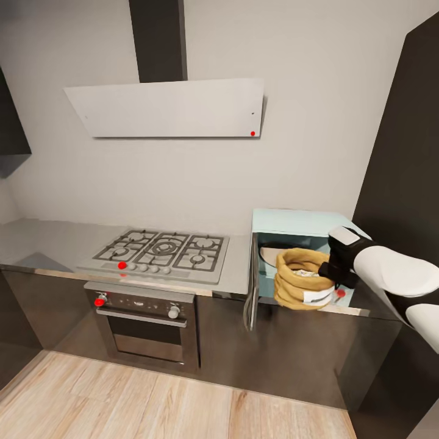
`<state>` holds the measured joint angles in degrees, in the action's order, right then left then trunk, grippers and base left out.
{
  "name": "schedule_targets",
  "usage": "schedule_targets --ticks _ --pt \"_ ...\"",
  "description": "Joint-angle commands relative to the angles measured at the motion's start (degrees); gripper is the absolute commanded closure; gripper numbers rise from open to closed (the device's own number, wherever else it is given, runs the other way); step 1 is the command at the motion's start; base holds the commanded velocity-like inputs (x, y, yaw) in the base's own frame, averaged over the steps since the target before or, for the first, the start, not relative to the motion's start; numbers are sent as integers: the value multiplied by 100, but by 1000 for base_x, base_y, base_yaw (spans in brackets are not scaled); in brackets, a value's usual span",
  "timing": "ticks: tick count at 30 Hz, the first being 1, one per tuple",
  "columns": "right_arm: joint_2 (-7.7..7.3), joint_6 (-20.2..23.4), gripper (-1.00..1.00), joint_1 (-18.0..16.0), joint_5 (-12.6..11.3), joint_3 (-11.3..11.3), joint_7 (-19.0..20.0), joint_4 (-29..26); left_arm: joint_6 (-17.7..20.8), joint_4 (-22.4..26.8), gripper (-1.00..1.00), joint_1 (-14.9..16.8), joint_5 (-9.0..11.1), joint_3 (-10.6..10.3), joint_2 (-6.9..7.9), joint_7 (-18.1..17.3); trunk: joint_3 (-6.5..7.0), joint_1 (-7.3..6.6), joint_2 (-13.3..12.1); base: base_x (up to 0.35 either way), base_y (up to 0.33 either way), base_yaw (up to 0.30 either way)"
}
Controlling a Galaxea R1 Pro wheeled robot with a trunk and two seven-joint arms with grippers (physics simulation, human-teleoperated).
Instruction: In the kitchen, take the popcorn bag from the countertop, put it into the microwave, and heat it until the popcorn is cooked so the cooked popcorn ends up inside the bag.
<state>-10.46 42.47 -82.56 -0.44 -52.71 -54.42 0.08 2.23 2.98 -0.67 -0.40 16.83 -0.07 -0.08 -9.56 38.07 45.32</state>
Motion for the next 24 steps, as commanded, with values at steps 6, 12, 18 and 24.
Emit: schedule_targets --ticks 6,12,18,24 --pt "0 -695 100 -5 -9 -249 -144 -11 23 16 -100 -3 -4 22 -2 -1 -7 1 6 0 0 0" --pt "0 -1222 100 -5 -10 -265 -519 -16 23 15 -100 -3 -4 22 -2 -1 -7 1 6 0 0 0" --pt "0 -1252 100 -5 -9 -266 -551 -17 26 13 -100 -3 -3 22 -2 -1 -7 1 6 104 0 0" --pt "0 -1250 100 -5 -12 -273 -552 -17 23 13 -100 -3 -4 22 -2 -1 -7 1 6 118 0 0"
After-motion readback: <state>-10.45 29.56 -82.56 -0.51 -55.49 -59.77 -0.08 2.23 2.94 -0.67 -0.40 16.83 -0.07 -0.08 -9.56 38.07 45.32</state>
